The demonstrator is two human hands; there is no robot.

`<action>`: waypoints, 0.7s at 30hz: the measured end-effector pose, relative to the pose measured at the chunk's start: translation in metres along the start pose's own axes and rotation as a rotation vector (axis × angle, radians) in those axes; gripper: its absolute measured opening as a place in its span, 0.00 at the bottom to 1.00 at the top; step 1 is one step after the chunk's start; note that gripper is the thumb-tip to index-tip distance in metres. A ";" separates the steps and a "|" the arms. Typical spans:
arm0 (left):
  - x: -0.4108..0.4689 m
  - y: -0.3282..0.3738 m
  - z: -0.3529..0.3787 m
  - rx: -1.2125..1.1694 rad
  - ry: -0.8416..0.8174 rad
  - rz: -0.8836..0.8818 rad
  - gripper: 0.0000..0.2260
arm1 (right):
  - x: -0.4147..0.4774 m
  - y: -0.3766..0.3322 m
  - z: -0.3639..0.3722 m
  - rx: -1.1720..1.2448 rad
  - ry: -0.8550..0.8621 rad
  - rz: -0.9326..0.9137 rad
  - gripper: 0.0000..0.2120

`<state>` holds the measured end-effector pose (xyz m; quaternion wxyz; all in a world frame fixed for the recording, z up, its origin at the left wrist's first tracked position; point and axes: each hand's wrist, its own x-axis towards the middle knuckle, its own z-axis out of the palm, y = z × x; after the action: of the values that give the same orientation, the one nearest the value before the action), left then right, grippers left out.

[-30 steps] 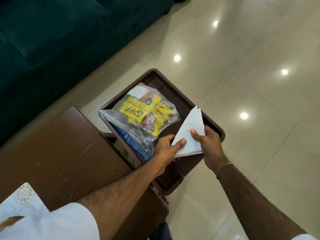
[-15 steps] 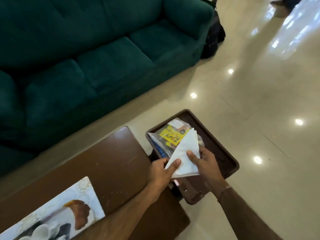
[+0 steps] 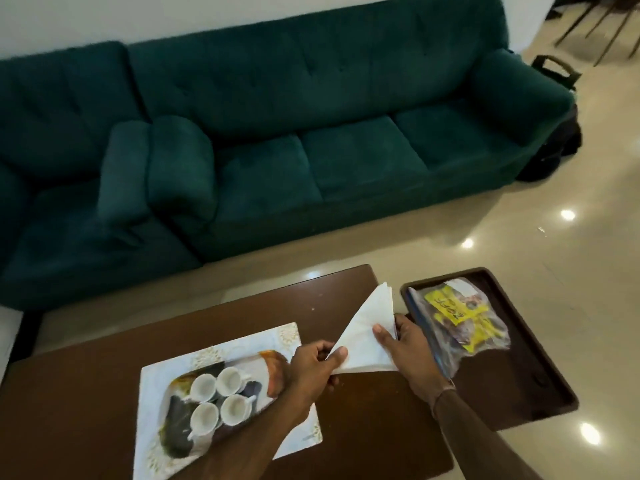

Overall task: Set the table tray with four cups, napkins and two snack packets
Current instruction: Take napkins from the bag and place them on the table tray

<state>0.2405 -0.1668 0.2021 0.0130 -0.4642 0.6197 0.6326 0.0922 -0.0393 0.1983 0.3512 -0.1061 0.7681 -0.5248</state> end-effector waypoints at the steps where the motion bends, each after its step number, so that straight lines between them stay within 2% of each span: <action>1: -0.004 -0.008 -0.011 0.009 0.054 -0.019 0.10 | -0.001 0.000 0.014 -0.007 -0.035 0.019 0.12; 4: -0.013 -0.036 -0.036 0.014 0.177 -0.073 0.14 | 0.000 0.010 0.049 -0.025 -0.113 0.101 0.15; 9: -0.019 -0.091 -0.064 -0.175 0.309 -0.226 0.05 | 0.003 0.041 0.101 -0.055 -0.209 0.193 0.15; 13: -0.019 -0.138 -0.079 -0.247 0.409 -0.357 0.12 | 0.014 0.067 0.136 -0.182 -0.268 0.205 0.10; 18: -0.009 -0.183 -0.088 -0.421 0.374 -0.498 0.07 | 0.028 0.093 0.173 -0.358 -0.256 0.207 0.04; 21: 0.004 -0.208 -0.096 -0.475 0.406 -0.550 0.05 | 0.036 0.114 0.195 -0.410 -0.262 0.209 0.04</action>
<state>0.4163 -0.1968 0.0580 -0.0483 -0.7180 0.2994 0.6265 0.2165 -0.1524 0.0436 0.4709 -0.1623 0.8133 -0.3007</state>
